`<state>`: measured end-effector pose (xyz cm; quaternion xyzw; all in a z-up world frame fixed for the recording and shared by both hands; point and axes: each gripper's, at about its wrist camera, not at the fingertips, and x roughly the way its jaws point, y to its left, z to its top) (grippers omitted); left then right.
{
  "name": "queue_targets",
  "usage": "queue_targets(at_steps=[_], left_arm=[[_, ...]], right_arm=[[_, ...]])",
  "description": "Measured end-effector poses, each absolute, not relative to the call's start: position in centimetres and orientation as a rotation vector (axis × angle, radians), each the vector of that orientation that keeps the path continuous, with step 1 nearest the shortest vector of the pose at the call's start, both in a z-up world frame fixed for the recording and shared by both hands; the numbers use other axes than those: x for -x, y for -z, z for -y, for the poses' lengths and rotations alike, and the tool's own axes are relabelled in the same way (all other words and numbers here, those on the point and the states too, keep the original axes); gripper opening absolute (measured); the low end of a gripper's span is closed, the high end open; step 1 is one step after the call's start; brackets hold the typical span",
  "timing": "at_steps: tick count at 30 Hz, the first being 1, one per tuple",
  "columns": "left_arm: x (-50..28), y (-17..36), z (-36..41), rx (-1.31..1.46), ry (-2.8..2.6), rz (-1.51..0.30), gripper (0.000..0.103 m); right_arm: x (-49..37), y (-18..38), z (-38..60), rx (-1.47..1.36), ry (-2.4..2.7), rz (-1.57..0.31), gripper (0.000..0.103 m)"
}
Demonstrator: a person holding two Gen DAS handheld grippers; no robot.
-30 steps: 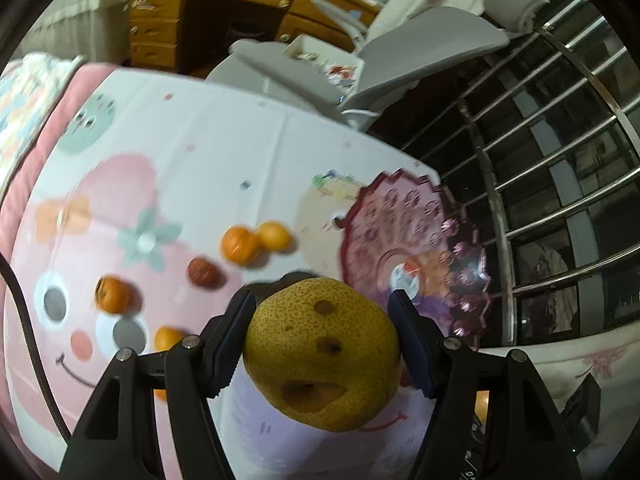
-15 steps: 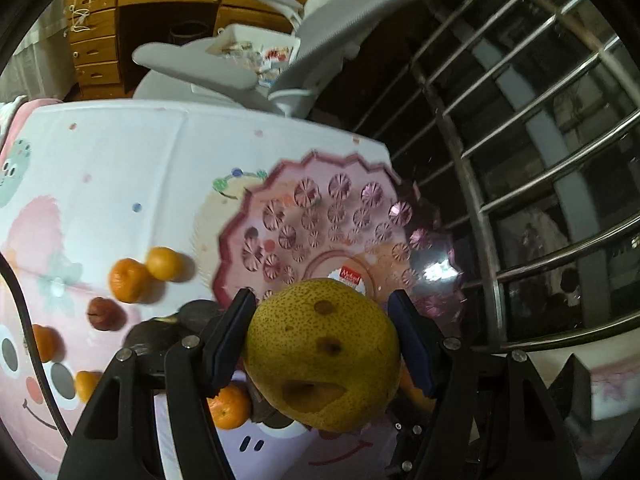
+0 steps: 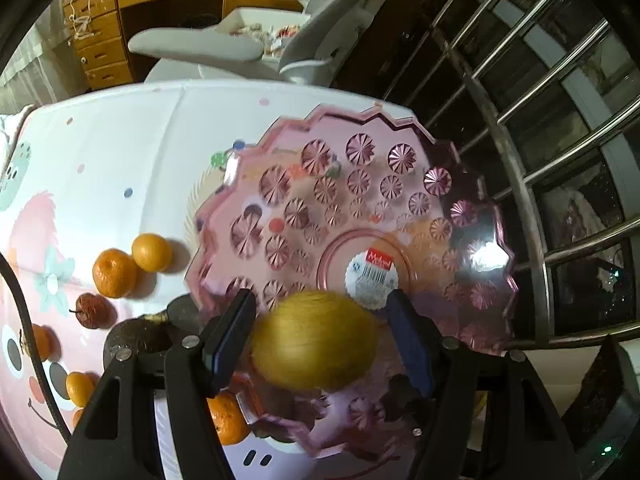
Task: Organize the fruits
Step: 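Carry the pear with the left gripper into the pink bowl while the right gripper drops the apple there, then withdraw both grippers from the bowl and move them toward the tangerines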
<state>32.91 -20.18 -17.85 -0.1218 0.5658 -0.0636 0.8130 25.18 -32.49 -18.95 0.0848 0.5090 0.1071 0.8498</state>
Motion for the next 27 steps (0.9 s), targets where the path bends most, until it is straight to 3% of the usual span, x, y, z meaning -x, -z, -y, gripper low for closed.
queue_targets(at_steps=[6, 9, 27], left_arm=[[-32.2, 16.9, 20.1, 0.259, 0.131, -1.187, 0.067], [-31.8, 16.4, 20.0, 0.260, 0.115, -1.174, 0.067], [-26.5, 17.1, 13.1, 0.271, -0.037, -1.164, 0.067]], right_arm=[[-25.1, 18.1, 32.6, -0.153, -0.232, -1.033, 0.072], [-24.8, 17.2, 32.6, -0.146, -0.231, -1.001, 0.078], [-23.0, 17.4, 31.5, -0.239, -0.297, -1.046, 0.078]])
